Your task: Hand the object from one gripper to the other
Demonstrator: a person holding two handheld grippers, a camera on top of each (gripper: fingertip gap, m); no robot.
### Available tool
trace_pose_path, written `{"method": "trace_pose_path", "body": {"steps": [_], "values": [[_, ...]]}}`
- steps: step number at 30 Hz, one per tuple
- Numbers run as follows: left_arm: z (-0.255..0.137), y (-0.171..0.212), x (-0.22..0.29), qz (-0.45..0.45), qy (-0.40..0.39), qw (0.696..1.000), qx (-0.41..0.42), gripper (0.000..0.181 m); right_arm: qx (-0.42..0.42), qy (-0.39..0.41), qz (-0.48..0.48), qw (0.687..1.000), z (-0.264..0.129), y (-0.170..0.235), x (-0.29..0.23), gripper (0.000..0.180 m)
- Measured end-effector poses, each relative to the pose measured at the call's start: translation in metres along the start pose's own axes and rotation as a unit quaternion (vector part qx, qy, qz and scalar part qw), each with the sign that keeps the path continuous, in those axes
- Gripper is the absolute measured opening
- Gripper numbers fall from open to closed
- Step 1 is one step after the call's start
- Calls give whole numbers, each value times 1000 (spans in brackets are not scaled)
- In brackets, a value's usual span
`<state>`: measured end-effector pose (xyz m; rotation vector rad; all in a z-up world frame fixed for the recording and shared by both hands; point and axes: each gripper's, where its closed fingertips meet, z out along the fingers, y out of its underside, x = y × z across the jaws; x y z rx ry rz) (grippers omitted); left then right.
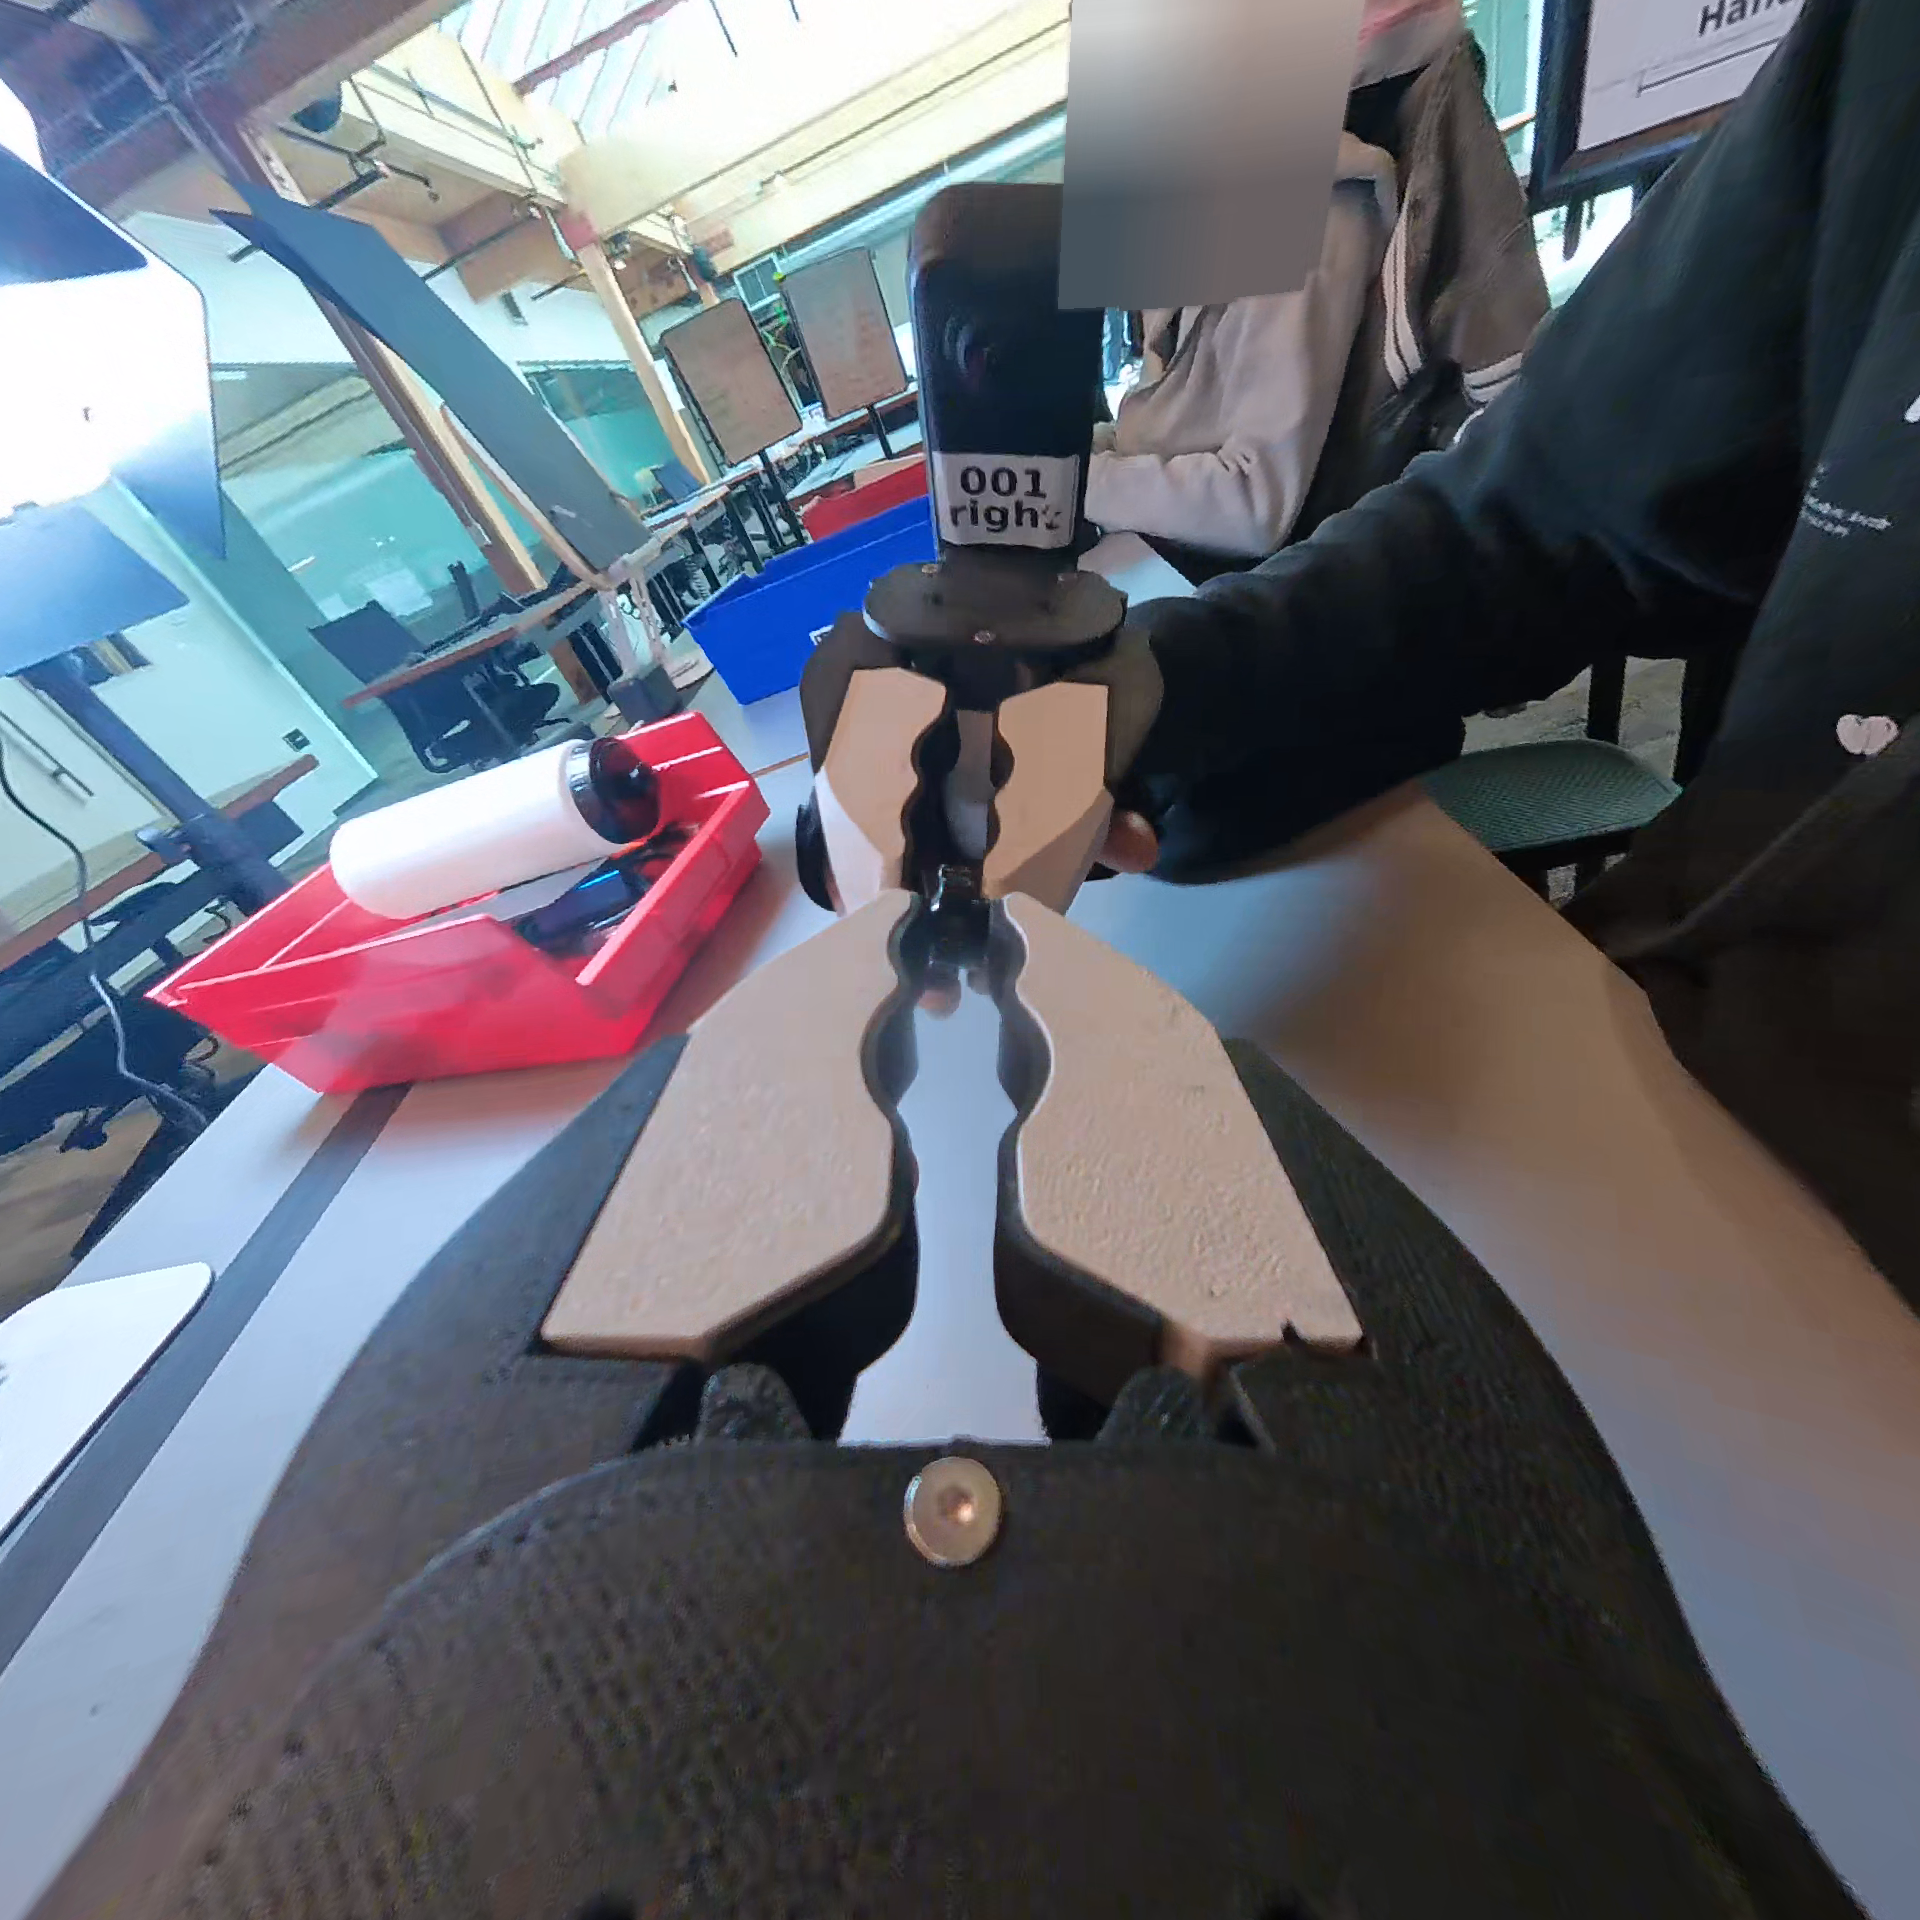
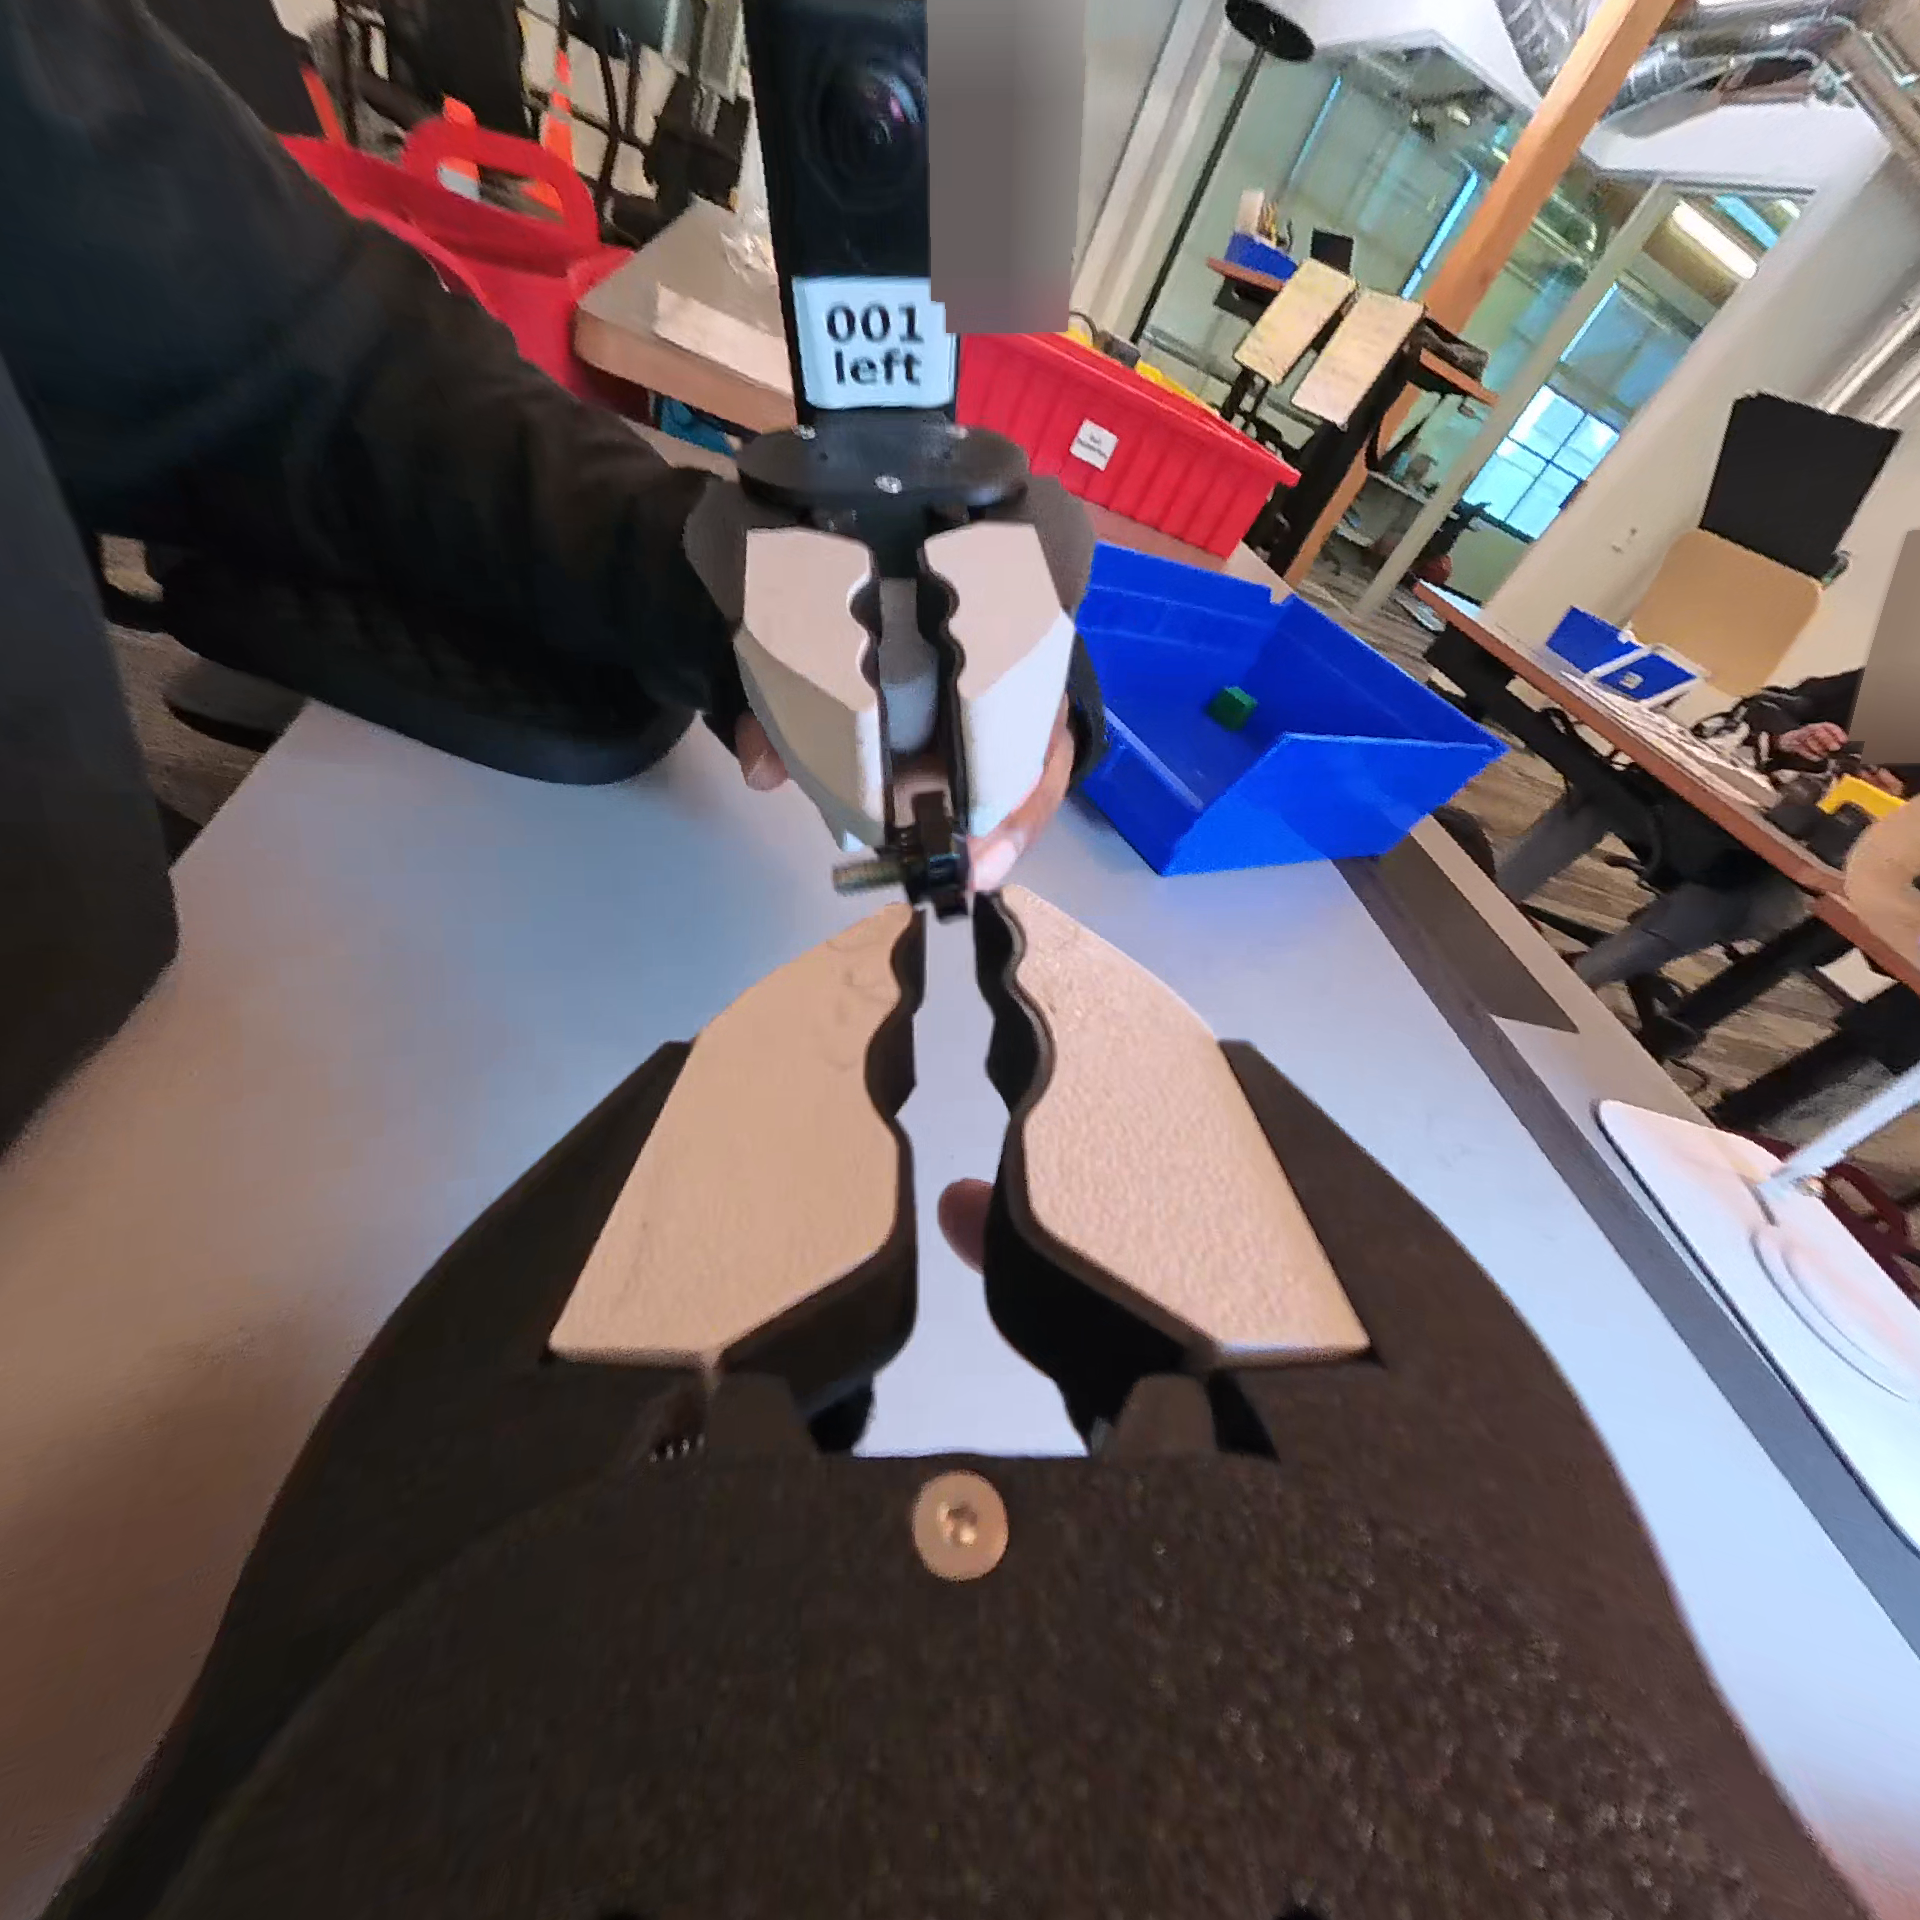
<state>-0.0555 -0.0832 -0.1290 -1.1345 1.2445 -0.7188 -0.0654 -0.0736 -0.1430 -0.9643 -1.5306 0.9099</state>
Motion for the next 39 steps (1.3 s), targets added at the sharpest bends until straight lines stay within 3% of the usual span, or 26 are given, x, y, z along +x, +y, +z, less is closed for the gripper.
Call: {"method": "trace_pose_path", "body": {"steps": [6,15,16,32,36,39], "values": [[-1,14,-8,-7,-14,999,-37,10,-48,21,2,999,0,14,9,6],[4,43,-15,26,-52,988,-141,9,-181,66,-102,976,6,49,13,6],[5,44,-13,34,-51,987,-149,0,-180,67,-100,976,5,49,14,6],[0,47,-21,-11,-52,990,-127,0,-158,74,-70,982,1,45,20,6],[0,50,-21,-46,-44,990,-127,20,-160,75,-70,982,1,46,21,6],[3,54,-18,-55,-37,989,-136,22,-159,72,-70,982,2,46,19,5]]}}
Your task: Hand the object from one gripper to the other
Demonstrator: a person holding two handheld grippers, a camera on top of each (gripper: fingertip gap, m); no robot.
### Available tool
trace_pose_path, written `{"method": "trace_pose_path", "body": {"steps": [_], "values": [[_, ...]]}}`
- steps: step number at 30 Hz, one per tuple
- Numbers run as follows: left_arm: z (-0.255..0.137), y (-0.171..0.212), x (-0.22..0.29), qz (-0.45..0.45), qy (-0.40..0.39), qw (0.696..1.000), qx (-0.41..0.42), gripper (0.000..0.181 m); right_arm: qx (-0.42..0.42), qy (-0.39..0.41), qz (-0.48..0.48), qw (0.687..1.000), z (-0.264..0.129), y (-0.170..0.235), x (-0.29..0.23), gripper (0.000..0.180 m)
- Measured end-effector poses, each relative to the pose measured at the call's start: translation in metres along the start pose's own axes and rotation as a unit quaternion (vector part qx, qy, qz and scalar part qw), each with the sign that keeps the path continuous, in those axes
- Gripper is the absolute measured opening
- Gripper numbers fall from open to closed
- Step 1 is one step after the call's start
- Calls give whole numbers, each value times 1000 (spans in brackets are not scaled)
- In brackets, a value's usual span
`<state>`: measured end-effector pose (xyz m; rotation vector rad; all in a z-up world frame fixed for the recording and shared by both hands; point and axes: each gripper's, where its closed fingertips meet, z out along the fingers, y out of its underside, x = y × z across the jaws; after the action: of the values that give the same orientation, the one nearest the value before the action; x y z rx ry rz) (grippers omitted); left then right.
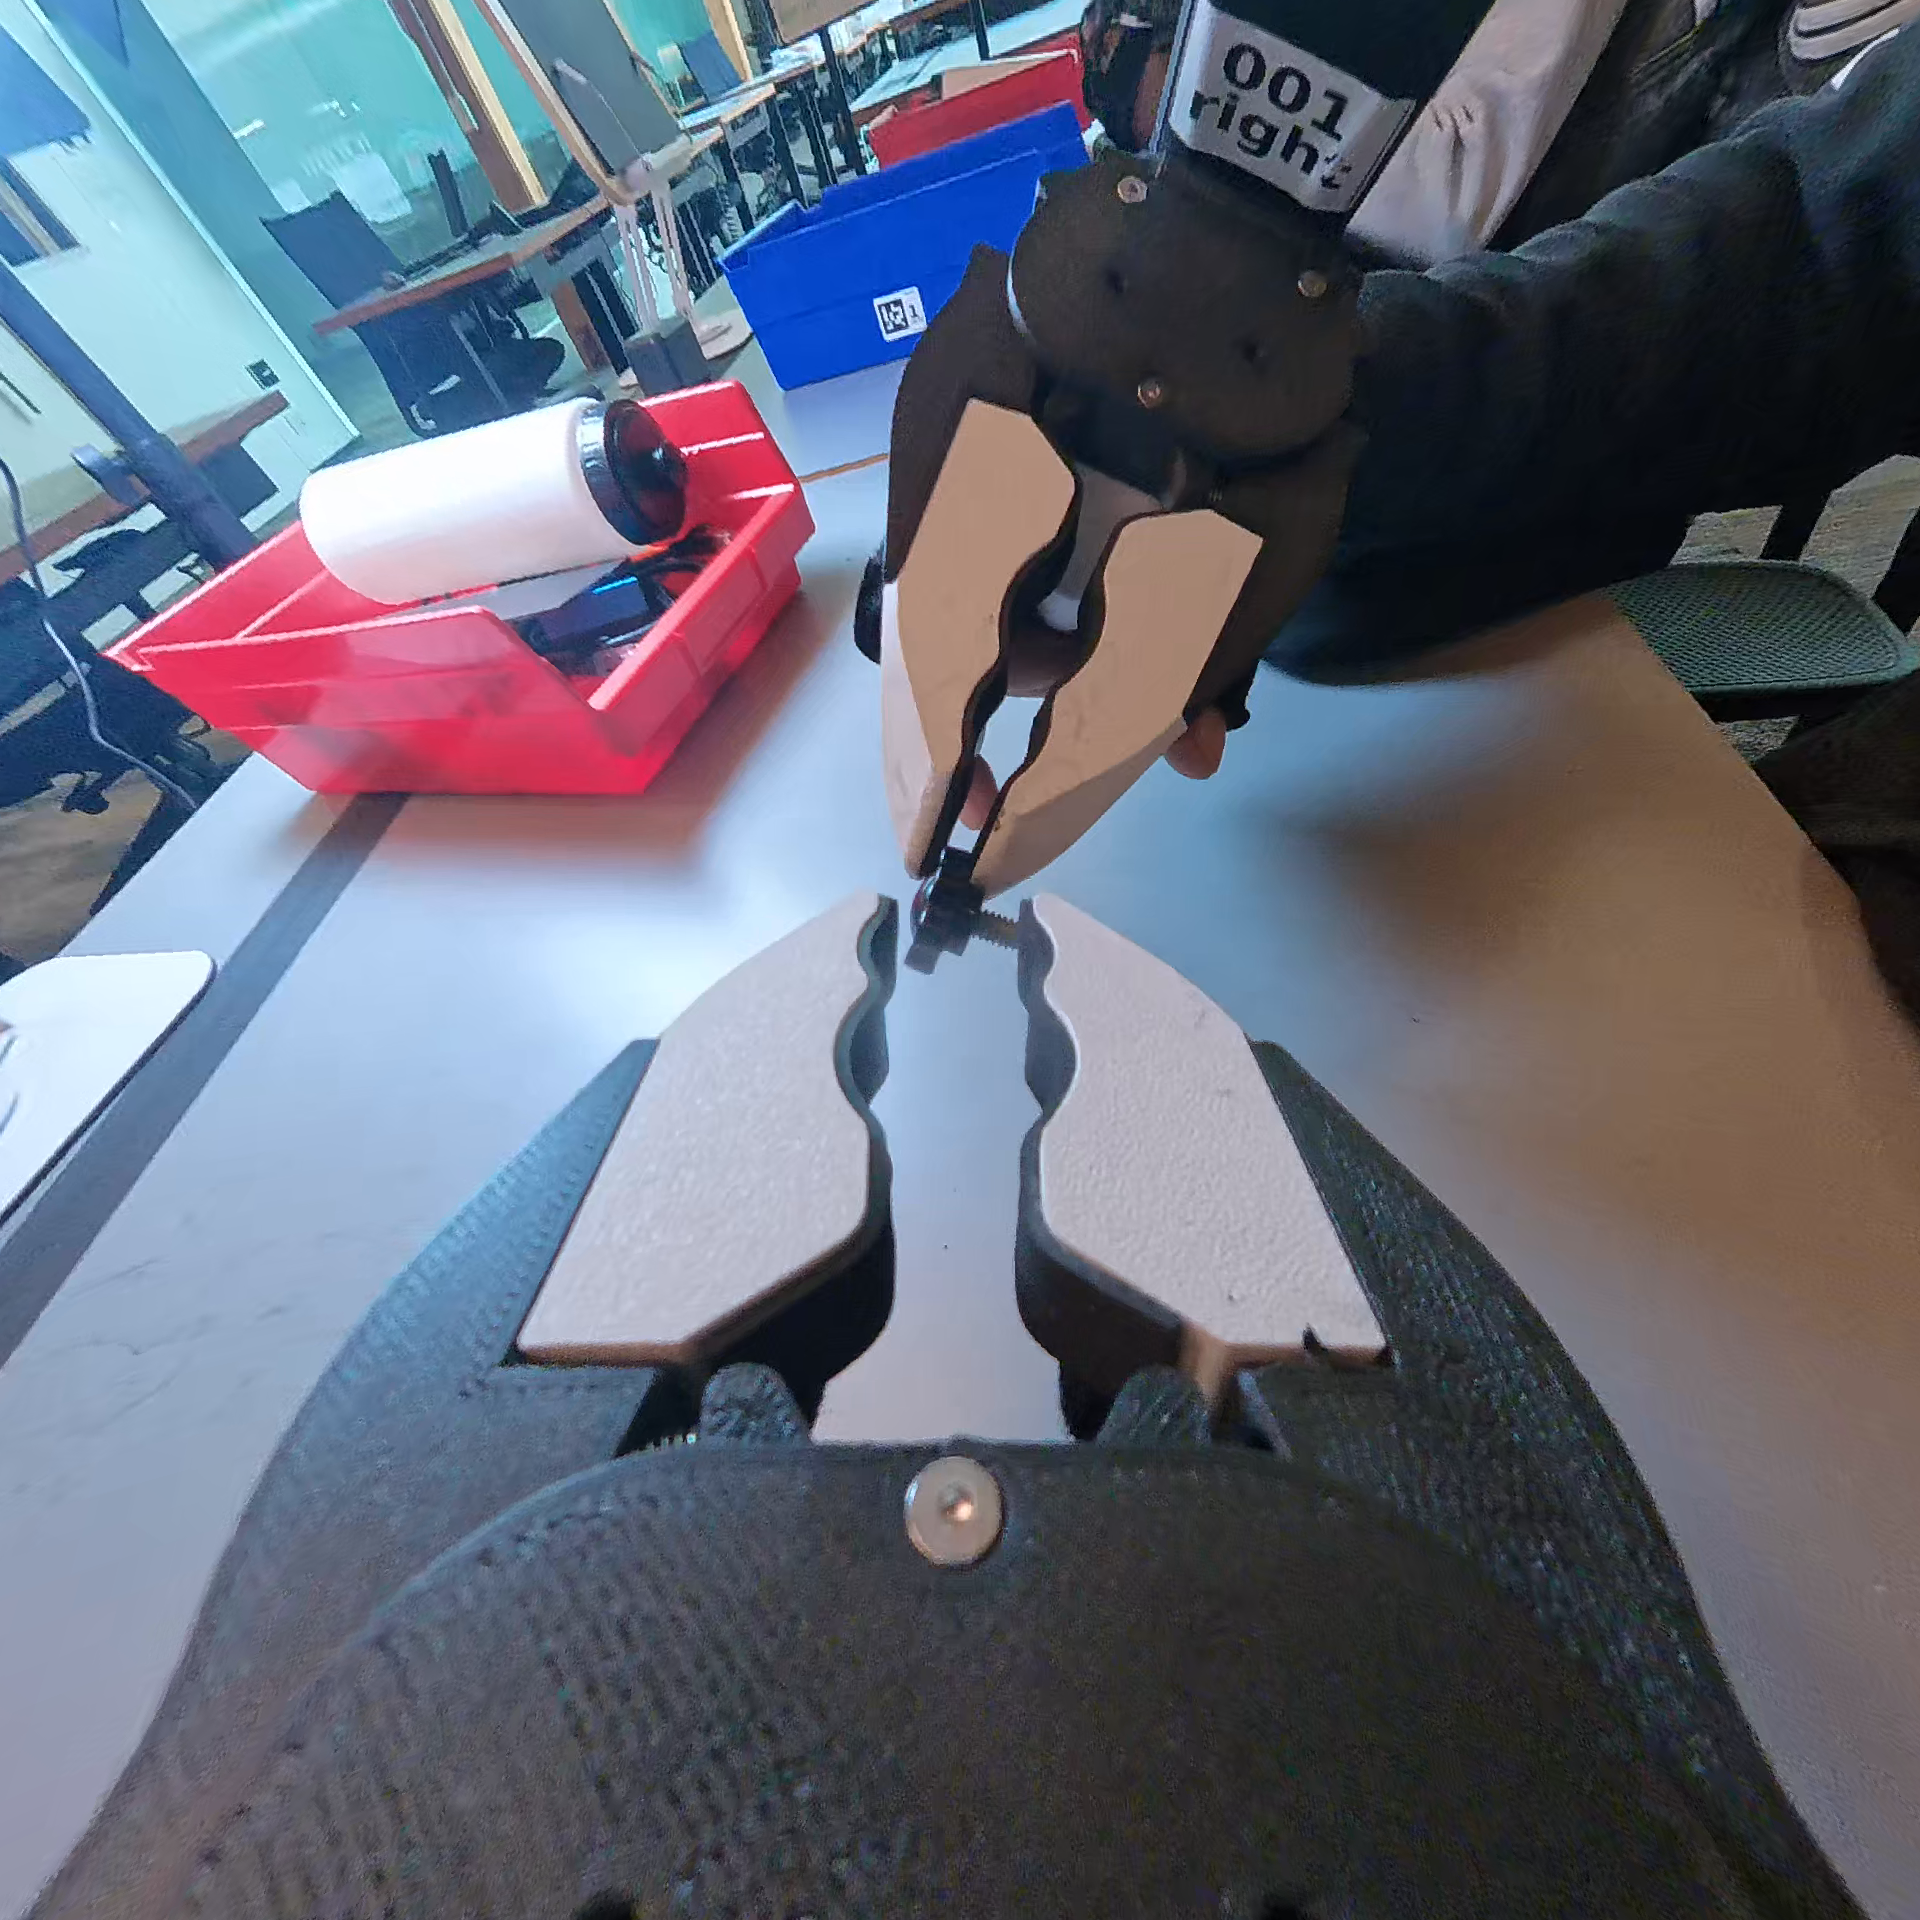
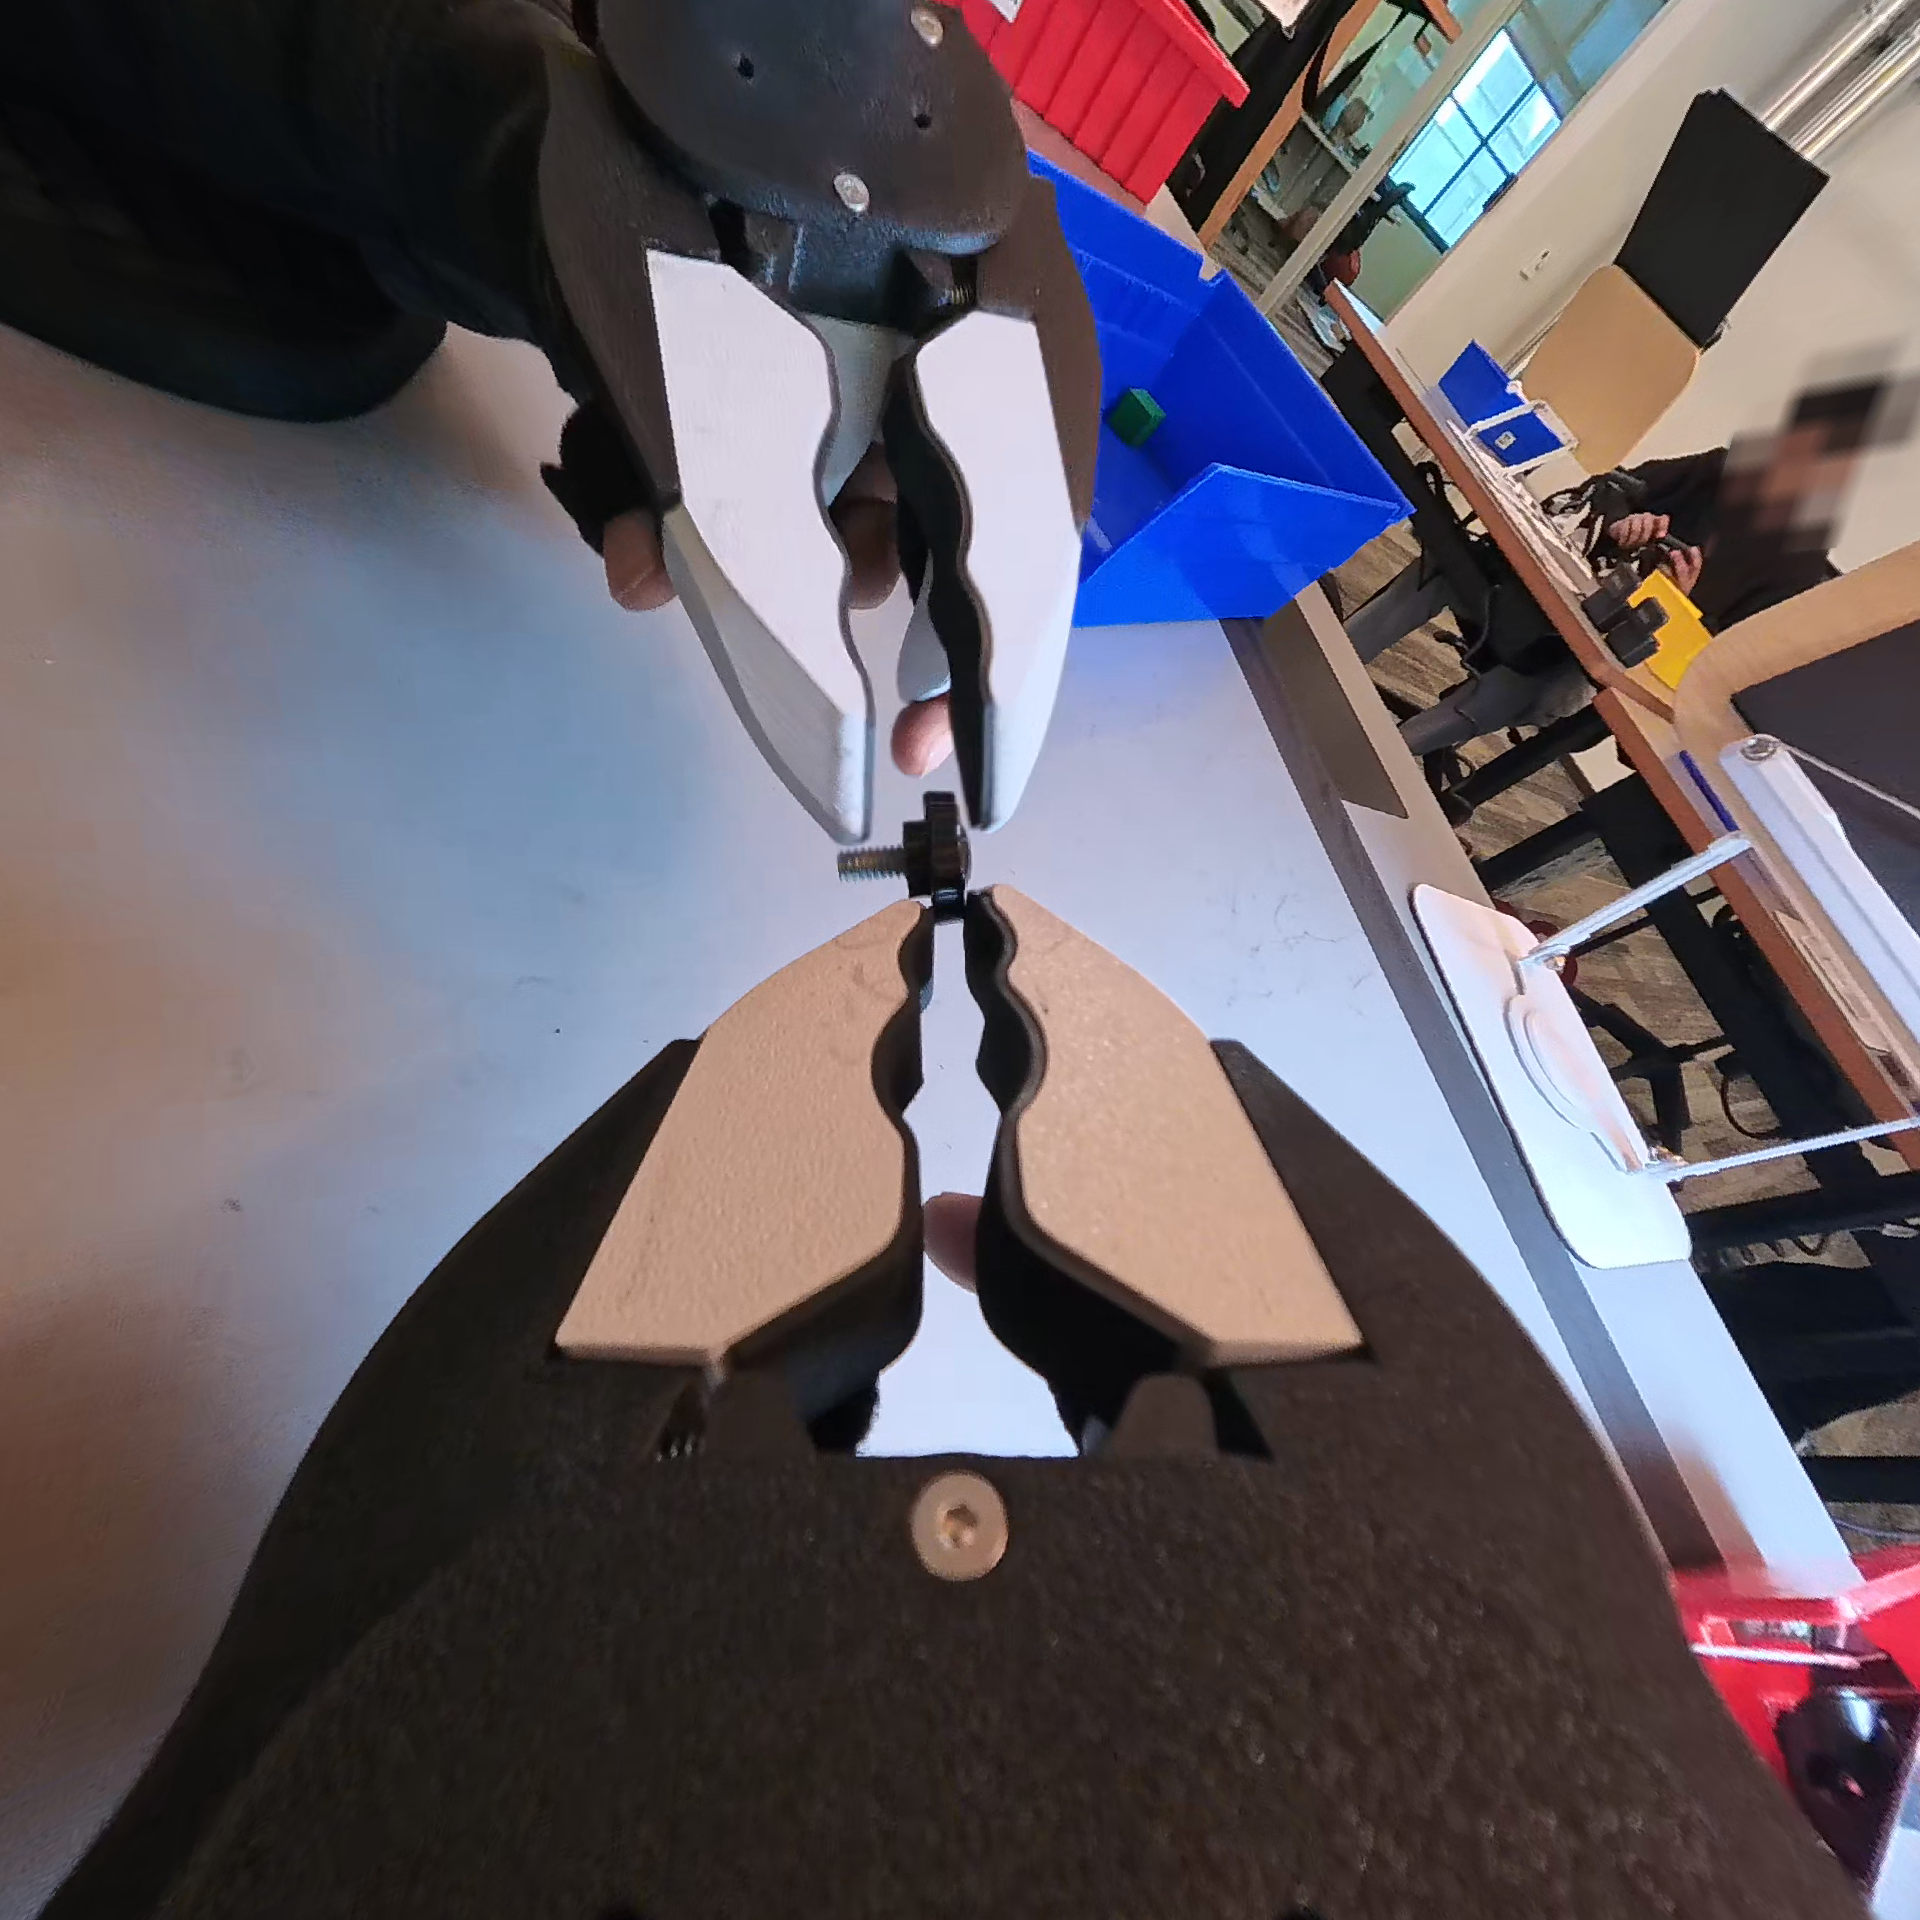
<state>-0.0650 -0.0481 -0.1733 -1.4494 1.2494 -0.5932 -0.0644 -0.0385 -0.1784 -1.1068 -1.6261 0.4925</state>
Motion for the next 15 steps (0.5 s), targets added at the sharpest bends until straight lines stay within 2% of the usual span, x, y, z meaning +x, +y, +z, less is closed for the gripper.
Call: {"method": "trace_pose_path", "body": {"steps": [2,7,9,11,15], "values": [[1,1,0,8,-3,1000,-6,14,1,-5,2,1000,0,-1,-2,5],[-4,-9,-1,-24,10,999,23,12,50,-14,43,998,-6,-13,3,6],[-6,-16,-4,-72,23,996,48,11,75,-12,56,996,-10,-18,6,7],[-9,-21,-12,-135,22,988,73,11,92,-2,48,995,-13,-23,10,23],[-8,-20,-34,-308,5,946,99,11,83,50,-17,995,-13,-26,15,41]]}}
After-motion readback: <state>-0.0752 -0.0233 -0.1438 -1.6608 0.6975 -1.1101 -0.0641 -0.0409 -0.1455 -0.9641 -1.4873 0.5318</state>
